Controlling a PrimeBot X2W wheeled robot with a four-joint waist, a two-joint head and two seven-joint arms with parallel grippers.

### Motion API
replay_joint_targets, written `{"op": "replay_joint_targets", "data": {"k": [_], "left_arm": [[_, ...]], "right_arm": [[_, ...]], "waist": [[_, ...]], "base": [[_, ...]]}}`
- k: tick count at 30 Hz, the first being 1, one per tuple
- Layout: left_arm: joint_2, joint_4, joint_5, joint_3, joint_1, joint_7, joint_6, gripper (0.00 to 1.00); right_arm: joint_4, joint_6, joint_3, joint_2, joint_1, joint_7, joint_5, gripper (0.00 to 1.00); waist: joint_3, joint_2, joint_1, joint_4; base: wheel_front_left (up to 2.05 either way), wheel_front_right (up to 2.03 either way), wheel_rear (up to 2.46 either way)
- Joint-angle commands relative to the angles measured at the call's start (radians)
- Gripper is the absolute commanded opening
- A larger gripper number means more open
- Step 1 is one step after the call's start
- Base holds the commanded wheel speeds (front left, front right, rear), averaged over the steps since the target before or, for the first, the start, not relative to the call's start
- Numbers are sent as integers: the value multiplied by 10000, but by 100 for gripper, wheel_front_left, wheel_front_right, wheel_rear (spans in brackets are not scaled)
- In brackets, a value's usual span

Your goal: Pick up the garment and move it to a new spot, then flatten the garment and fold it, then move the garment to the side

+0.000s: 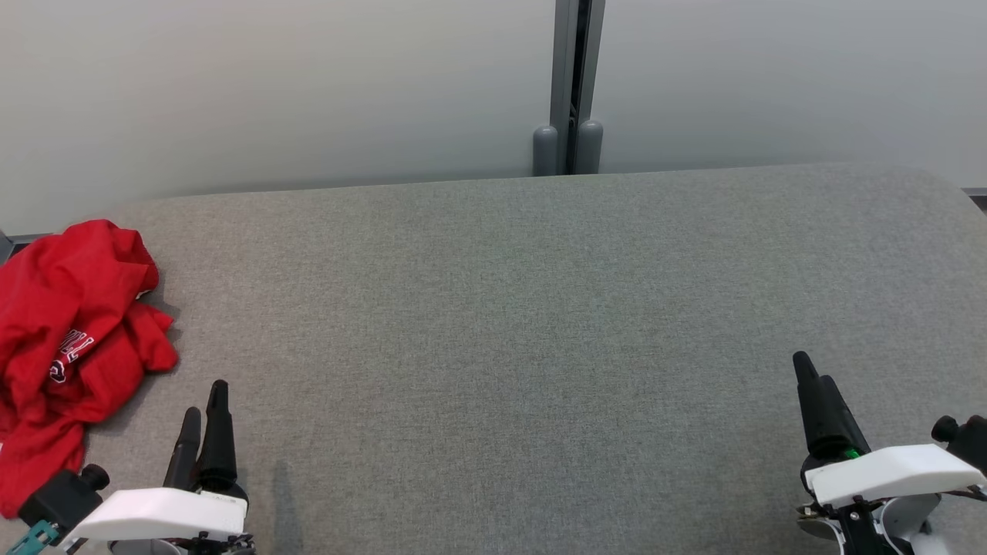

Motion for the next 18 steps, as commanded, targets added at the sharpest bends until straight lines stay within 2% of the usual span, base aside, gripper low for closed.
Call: {"op": "replay_joint_targets", "data": {"k": [1,18], "left_arm": [[81,-50,454,-27,-235,-100,16,100],[68,359,2848,-134,-92,-655,218,100]], "right_arm": [[-66,14,35,-67,-288,-137,-429,100],[493,16,396,-63,-461,-689,-2911,100]], "waist": [[-1,0,0,-4],[37,0,0,-18]], "base": [[0,0,0],[0,0,0]]}}
